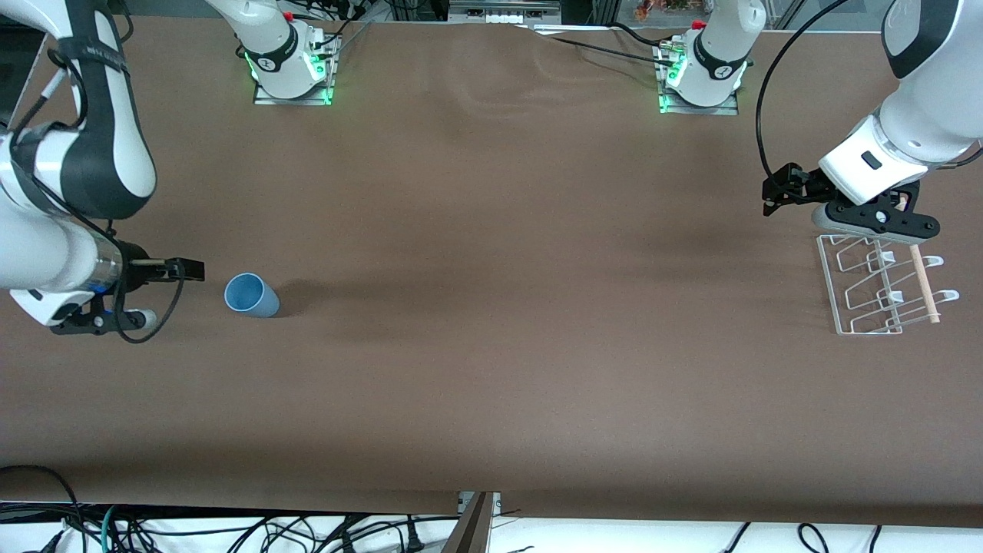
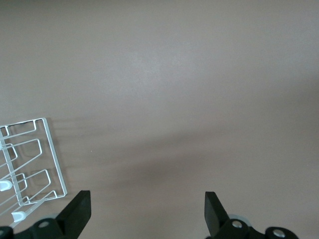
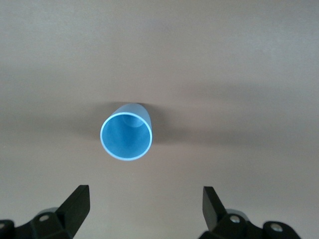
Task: Transfer cup to left arm and place on rack
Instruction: 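Lower the open right gripper over the blue cup and grasp it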
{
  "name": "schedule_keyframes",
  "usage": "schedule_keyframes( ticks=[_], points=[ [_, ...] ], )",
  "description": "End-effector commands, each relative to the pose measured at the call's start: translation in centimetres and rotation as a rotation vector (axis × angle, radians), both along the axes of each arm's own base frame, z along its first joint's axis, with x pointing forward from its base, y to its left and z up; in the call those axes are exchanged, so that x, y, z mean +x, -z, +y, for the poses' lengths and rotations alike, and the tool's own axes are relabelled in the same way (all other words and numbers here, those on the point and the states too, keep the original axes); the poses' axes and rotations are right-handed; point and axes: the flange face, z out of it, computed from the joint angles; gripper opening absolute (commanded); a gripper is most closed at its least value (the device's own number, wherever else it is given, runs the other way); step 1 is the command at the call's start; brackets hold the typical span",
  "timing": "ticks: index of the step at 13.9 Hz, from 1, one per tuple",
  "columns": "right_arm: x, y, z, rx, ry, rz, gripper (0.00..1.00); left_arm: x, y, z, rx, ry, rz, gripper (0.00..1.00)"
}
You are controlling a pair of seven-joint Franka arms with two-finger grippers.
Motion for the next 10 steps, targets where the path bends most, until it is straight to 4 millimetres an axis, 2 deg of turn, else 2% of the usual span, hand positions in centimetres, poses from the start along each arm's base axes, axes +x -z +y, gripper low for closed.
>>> schedule_keyframes(
  ticks=[1,7,10],
  points=[
    [0.3,2.0,-0.3,-0.003,-0.008,-0.006,1.00,0.4,-0.6,-0.1,-0.013,-0.008,-0.001,1.00],
    [0.1,9.1,-0.1,0.007,-0.018,-0.031,1.00,0.4,-0.6,-0.1,-0.013,-0.008,-0.001,1.00],
    [0.0,10.7,0.0,0.011,-0.019,-0.032,1.00,0.4,-0.6,-0.1,-0.013,-0.008,0.000,1.00]
  ],
)
